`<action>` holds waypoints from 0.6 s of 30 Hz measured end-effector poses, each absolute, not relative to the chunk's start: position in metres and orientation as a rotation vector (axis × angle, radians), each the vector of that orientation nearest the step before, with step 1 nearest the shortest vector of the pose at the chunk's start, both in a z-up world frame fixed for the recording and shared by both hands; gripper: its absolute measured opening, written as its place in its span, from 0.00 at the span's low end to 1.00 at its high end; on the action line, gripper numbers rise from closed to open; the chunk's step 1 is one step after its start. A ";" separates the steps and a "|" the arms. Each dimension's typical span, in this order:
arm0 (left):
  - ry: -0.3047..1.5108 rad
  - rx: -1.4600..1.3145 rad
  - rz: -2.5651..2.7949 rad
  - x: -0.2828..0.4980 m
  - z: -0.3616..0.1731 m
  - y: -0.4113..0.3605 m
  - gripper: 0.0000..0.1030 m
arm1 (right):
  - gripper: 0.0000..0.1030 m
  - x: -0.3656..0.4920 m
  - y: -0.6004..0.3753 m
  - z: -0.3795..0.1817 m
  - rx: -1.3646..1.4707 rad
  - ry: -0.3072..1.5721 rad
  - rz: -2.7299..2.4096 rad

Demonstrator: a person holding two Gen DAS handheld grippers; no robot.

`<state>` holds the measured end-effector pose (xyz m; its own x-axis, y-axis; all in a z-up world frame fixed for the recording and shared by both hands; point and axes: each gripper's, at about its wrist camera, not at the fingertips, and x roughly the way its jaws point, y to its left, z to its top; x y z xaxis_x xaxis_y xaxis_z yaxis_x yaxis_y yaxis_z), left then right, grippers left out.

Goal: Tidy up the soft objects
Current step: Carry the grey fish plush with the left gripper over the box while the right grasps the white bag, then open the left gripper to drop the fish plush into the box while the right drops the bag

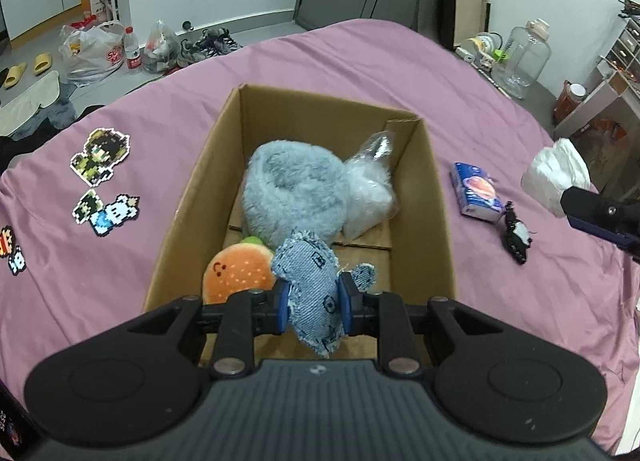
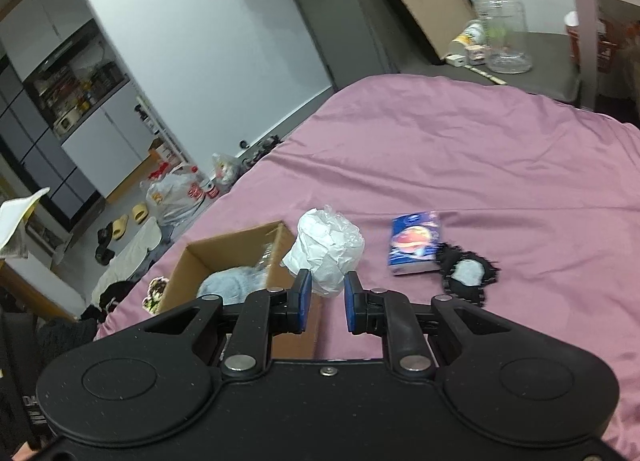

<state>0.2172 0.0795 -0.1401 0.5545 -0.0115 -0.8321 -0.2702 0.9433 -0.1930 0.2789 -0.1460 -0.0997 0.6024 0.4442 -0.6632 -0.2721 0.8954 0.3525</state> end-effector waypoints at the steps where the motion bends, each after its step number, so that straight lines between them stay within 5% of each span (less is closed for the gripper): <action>1: 0.979 -0.322 0.157 0.217 -0.142 0.082 0.22 | 0.17 0.279 -0.141 -0.100 0.218 0.830 0.427; 8: 0.984 -0.339 0.147 0.219 -0.147 0.090 0.25 | 0.17 0.278 -0.108 -0.103 0.169 0.854 0.483; 18: 0.966 -0.376 0.153 0.221 -0.140 0.100 0.43 | 0.18 0.273 -0.086 -0.103 0.162 0.882 0.573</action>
<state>0.2207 0.0995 -0.1404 0.5642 -0.0393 -0.8247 -0.2920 0.9248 -0.2439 0.2733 -0.0858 -0.1025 0.4967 0.5359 -0.6827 -0.4060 0.8387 0.3630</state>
